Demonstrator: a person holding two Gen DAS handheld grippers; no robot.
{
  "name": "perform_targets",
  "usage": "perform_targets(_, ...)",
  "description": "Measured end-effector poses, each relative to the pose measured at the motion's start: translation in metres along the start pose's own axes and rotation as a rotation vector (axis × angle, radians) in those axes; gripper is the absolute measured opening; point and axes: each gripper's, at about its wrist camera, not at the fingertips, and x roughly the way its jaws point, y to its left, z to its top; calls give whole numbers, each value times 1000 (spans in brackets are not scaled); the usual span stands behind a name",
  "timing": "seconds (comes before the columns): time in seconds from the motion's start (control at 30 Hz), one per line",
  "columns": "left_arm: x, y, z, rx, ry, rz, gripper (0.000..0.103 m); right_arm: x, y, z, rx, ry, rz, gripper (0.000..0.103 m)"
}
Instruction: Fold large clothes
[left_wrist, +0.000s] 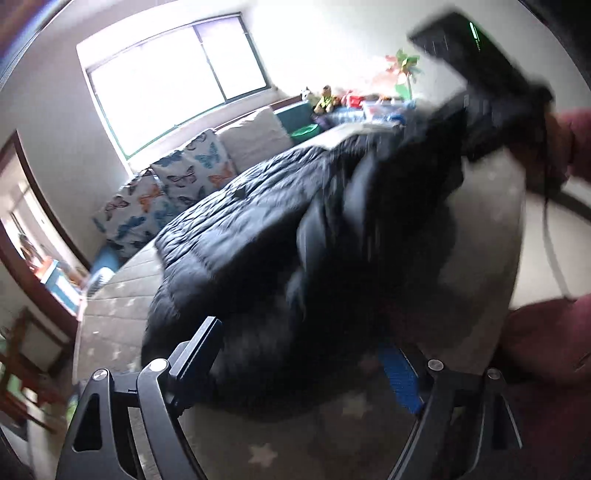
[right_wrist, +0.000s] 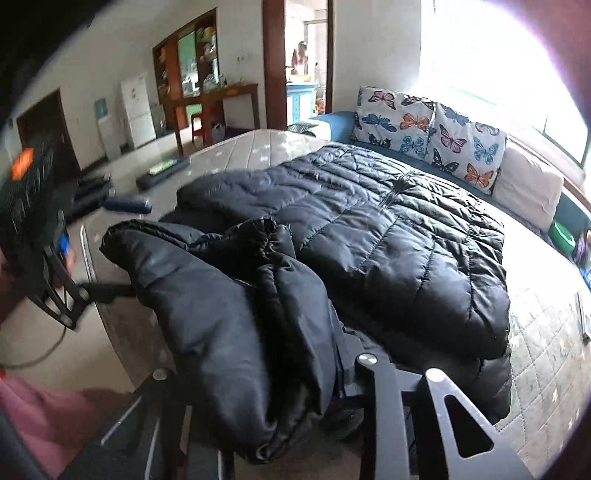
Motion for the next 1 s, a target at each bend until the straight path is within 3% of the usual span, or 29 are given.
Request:
perform_targets(0.13,21,-10,-11,95,19,147,86,-7,2,5,19,-22,-6,27)
perform_targets(0.23,34,-16,-15,119,24,190,49,-10,6,1,16,-36,-21,25)
perform_targets(0.33,26,-16,-16,87,9,176,30,-9,12,-5,-3,-34,-39,22)
perform_targets(0.67,-80,-39,-37,-23,-94,91,28,-69,42,-36,-60,-71,-7,20)
perform_targets(0.8,-120,-48,-40,-41,-124,98,28,-98,61,-48,-86,-56,35,19)
perform_targets(1.0,-121,-13,-9,-114,-145,105,28,-101,46,-15,-91,-73,42,19)
